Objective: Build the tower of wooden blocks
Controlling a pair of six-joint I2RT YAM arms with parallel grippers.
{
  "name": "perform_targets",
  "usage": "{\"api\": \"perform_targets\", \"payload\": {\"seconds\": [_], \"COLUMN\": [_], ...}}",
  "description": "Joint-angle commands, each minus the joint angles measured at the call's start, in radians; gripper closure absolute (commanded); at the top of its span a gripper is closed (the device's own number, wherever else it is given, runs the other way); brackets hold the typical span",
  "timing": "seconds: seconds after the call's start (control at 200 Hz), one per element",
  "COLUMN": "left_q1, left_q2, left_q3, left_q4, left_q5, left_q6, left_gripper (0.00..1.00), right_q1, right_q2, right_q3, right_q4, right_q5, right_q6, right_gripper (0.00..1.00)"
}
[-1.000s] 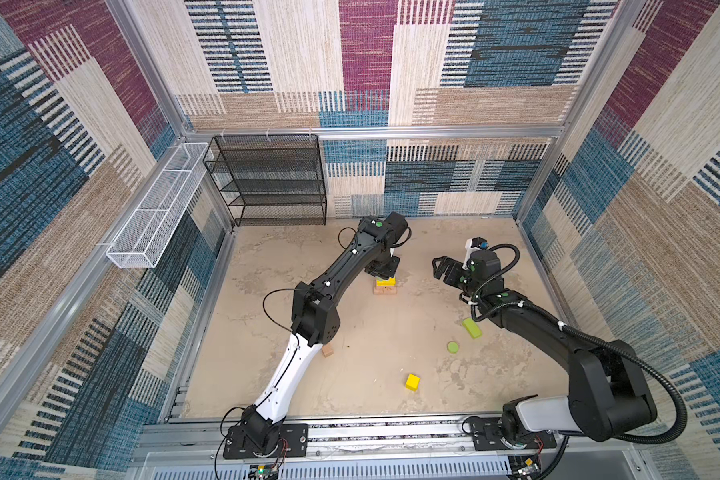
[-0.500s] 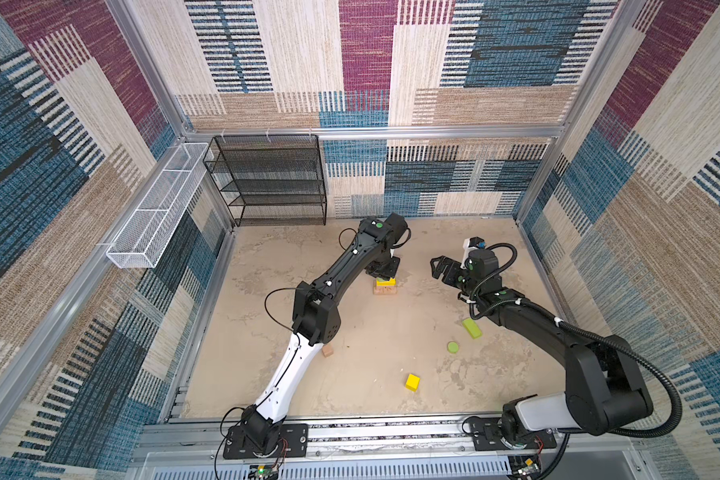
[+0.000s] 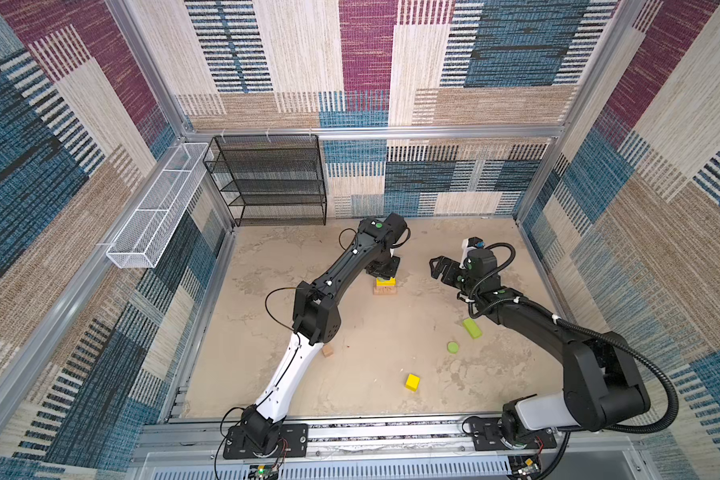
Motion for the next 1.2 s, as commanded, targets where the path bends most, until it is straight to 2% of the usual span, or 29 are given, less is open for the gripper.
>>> {"api": "perform_targets", "payload": {"seconds": [0.0, 1.197], "left_q1": [0.000, 0.003], "left_q2": [0.005, 0.007], "left_q3": [0.003, -0.004], "left_q4": [0.006, 0.005], "left_q5": [0.011, 0.005], "left_q6": [-0.020, -0.027], "left_gripper": [0.68, 0.59], "right_q1": [0.000, -0.002], "right_q2": [0.002, -0.004], "right_q3": [0.009, 0.010], "right_q4": [0.024, 0.020], "right_q5": [-0.012, -0.019], "right_q6": [0.001, -0.002], "right_gripper": [0.01, 0.01]}}
